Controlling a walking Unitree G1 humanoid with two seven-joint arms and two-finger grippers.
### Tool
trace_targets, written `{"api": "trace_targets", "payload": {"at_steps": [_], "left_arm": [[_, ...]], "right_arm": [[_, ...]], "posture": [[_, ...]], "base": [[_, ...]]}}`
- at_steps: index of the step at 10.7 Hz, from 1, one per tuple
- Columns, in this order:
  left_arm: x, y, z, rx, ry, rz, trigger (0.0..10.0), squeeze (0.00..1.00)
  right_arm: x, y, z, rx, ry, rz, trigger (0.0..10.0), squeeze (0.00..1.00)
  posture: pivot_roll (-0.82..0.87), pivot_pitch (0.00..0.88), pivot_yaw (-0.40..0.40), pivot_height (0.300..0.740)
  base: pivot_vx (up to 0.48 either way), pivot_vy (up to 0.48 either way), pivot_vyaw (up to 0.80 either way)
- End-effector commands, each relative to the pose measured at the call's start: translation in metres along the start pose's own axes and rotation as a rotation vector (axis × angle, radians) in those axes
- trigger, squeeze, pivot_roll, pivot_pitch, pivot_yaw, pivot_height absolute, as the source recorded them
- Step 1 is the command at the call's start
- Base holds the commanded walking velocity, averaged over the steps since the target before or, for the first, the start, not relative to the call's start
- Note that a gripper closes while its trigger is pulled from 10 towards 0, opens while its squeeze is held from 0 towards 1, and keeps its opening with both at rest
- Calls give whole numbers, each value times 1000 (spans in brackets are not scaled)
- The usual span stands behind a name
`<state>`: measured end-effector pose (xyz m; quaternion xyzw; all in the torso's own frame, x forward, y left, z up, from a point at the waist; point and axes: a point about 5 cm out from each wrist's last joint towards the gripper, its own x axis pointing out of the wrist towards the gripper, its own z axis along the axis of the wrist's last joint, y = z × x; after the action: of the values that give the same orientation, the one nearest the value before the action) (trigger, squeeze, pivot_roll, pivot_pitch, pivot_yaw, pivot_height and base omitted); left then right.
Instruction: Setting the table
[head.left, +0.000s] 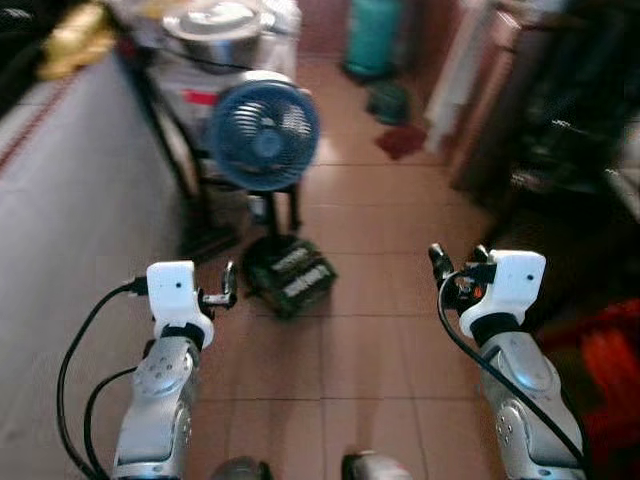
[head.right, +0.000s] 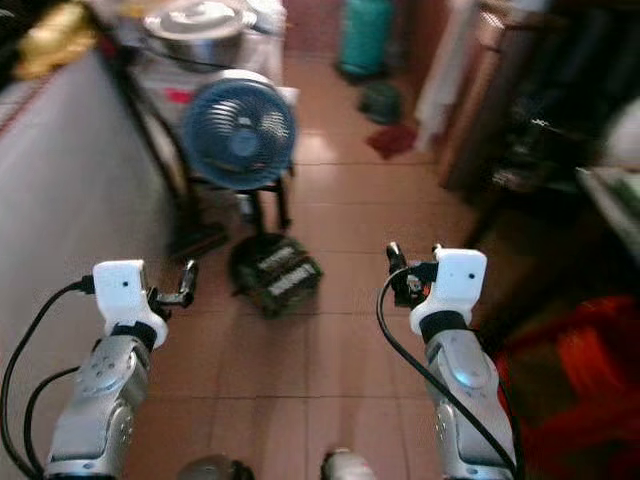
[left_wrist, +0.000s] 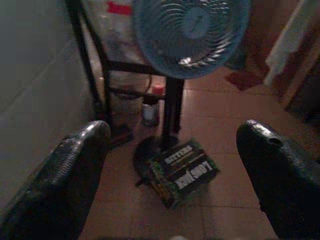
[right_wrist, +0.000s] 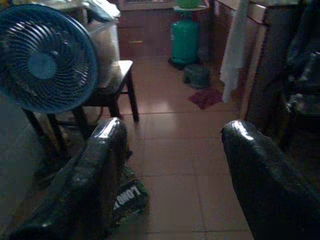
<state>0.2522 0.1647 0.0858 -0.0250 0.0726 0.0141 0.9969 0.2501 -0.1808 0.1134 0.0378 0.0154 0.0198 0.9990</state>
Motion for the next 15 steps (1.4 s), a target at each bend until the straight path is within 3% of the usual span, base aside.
{"api": "trace_targets", "payload": {"at_steps": [1, 6, 10, 15], "left_arm": [[-1, 2, 3, 37, -17, 8, 10000, 0], [2, 1, 6, 24, -26, 5, 10000, 0], [6, -1, 8, 17, -35, -4, 10000, 0], [9, -3, 8, 20, -38, -23, 10000, 0]], "right_arm": [[-3, 1, -1, 1, 11, 9, 10000, 0], [6, -5, 2, 12, 6, -6, 10000, 0], [2, -2, -1, 40, 20, -10, 10000, 0], [3, -1, 1, 45, 10, -3, 10000, 0]], "posture": [[-36, 59, 11, 740], [-28, 62, 21, 740], [-33, 55, 8, 740], [-35, 45, 10, 740]], "base": [[-356, 0, -769], [-333, 0, -774], [0, 0, -769], [0, 196, -769]]}}
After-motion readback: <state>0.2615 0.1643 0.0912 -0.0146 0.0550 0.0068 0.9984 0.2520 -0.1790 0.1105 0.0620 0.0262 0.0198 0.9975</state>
